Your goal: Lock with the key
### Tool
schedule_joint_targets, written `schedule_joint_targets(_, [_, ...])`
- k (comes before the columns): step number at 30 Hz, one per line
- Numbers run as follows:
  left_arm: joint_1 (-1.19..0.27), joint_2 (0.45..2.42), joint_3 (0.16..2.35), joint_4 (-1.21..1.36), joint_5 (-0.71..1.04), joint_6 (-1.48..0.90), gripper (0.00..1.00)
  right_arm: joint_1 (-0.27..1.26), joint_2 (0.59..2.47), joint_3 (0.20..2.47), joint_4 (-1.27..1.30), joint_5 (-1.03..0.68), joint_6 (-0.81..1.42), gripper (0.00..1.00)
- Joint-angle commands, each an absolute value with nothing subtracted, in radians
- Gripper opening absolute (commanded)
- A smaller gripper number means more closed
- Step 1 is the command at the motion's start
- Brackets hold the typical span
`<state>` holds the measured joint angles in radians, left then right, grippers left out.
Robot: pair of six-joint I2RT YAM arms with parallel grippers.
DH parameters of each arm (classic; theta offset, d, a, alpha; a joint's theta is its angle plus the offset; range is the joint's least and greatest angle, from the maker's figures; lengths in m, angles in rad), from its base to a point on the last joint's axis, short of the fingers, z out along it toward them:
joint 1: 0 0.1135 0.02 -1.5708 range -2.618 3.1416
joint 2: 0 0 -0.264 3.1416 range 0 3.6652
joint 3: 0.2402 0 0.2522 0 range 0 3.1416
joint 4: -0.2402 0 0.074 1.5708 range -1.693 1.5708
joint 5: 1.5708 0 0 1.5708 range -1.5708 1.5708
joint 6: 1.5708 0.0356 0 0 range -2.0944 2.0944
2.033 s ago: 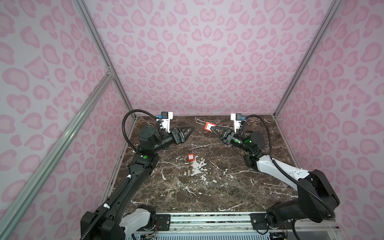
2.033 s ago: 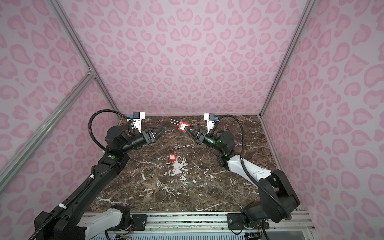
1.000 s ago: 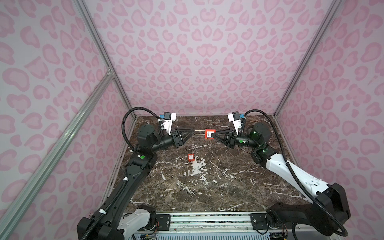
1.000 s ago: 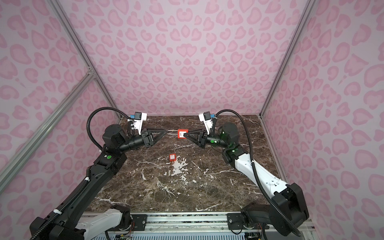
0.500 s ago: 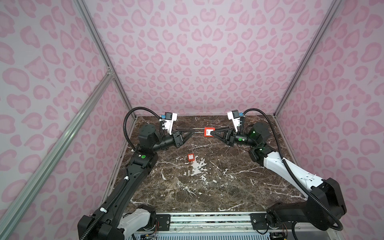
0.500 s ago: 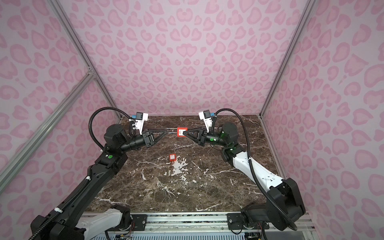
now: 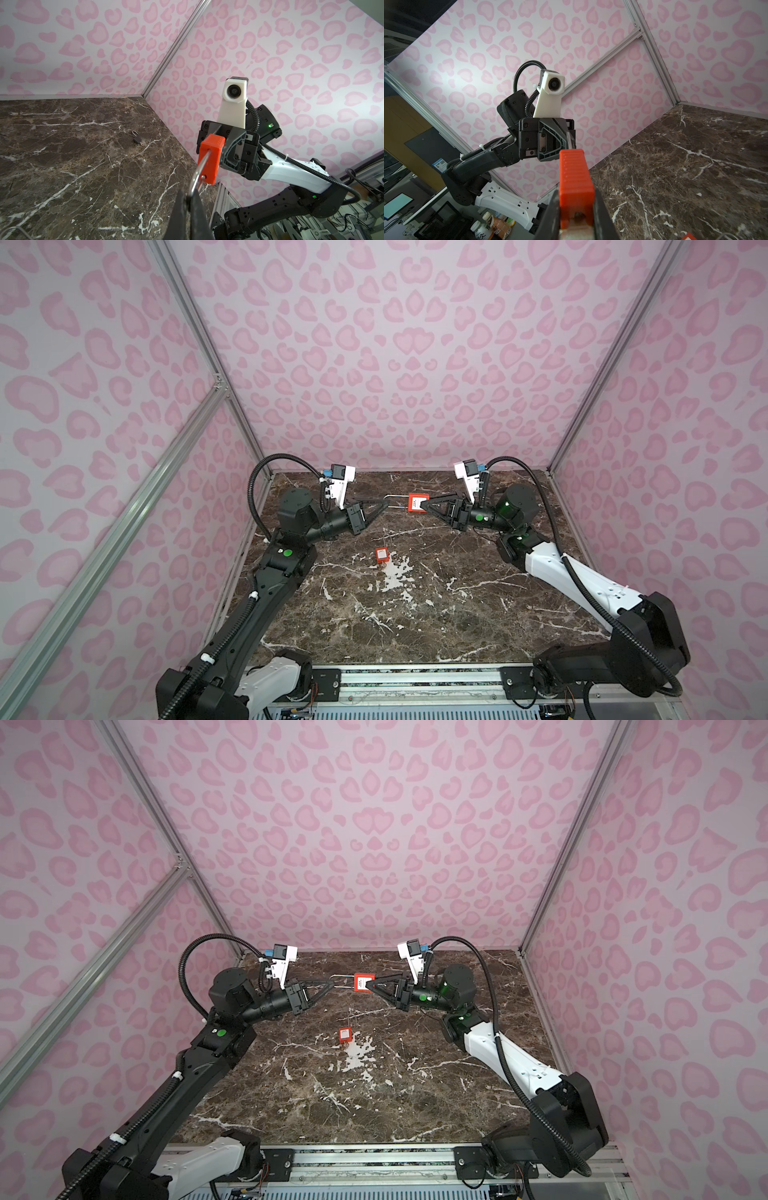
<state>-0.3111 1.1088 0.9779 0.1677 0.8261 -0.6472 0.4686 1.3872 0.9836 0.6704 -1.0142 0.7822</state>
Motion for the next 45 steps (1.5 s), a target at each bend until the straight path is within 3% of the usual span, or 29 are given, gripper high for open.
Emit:
schedule_joint_targets(1, [-0.314, 1.112, 0.982, 0.218, 0.845, -0.644, 0.04, 0.471, 1.396, 0.976, 0.720, -1.019, 0.783, 0.07])
schedule_joint_targets(12, [-0.332, 1.132, 1.002, 0.216, 0.867, -0.644, 0.04, 0.474, 1.443, 0.992, 0.808, -1.049, 0.869, 0.07])
schedule_joint_targets(18, [-0.333, 1.129, 1.009, 0.209, 0.867, -0.636, 0.04, 0.472, 1.436, 1.008, 0.683, -1.048, 0.767, 0.07])
schedule_joint_targets(25, [-0.336, 1.109, 0.992, 0.209, 0.867, -0.602, 0.04, 0.469, 1.492, 0.996, 1.015, -1.107, 1.074, 0.07])
schedule_joint_targets(36, [-0.336, 1.094, 0.985, 0.196, 0.858, -0.575, 0.04, 0.460, 1.503, 0.999, 1.020, -1.126, 1.111, 0.07])
schedule_joint_targets(40, [-0.336, 1.098, 0.986, 0.196, 0.863, -0.596, 0.04, 0.459, 1.483, 0.979, 0.978, -1.104, 1.018, 0.06])
schedule_joint_targets(45, [-0.336, 1.098, 0.990, 0.169, 0.879, -0.597, 0.04, 0.467, 1.413, 0.969, 0.729, -1.047, 0.694, 0.06])
